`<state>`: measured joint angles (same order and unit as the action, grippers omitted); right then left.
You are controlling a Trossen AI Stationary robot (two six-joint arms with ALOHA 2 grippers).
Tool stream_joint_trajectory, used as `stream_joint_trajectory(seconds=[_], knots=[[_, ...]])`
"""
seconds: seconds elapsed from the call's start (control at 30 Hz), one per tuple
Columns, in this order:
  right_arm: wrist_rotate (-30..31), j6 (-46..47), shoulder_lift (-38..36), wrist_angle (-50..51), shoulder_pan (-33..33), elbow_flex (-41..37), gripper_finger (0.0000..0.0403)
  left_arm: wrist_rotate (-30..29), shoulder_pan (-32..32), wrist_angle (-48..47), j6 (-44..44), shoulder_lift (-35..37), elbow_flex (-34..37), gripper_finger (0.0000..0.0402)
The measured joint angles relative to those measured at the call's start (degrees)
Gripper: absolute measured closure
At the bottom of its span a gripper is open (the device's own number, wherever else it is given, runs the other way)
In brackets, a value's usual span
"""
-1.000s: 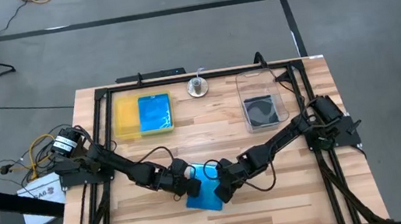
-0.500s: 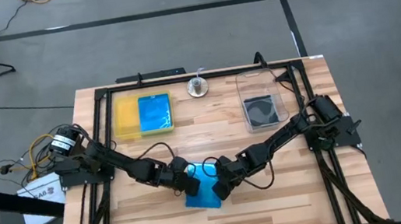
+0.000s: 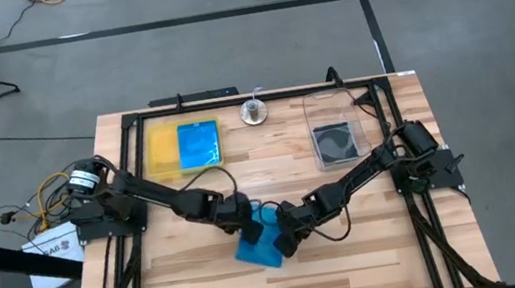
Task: Pick & place jewel cases by type
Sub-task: Put the blue CD case into the yellow bin
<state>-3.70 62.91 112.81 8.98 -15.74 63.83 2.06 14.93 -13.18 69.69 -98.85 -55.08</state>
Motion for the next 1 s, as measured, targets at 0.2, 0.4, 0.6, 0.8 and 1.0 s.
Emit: stream_joint_trajectory(seconds=[0.2,0.4,0.6,0.8,1.0], knots=[[0.30,-1.46,-0.09,1.12,0.01,0.12,0.0403,-1.31,-1.31,-5.12,-6.21,1.45,-5.55,0.0120],[5.16,-3.36,-0.11,0.21,0.35,0.42,0.0403,3.41,-0.97,8.88,-5.85,3.18,-7.25,0.0121],[6.89,-2.33,-0.35,0.39,0.85,0.68,0.0403,8.73,-0.42,8.42,-5.09,3.20,-6.73,0.0122],[6.37,-1.55,-0.26,0.59,2.29,0.81,0.0403,10.15,-0.19,3.39,-4.67,1.19,-6.89,0.0130],[3.72,-1.68,-0.26,1.11,2.37,0.81,0.0403,9.03,-0.19,-1.75,-5.46,1.27,-6.72,0.0197]])
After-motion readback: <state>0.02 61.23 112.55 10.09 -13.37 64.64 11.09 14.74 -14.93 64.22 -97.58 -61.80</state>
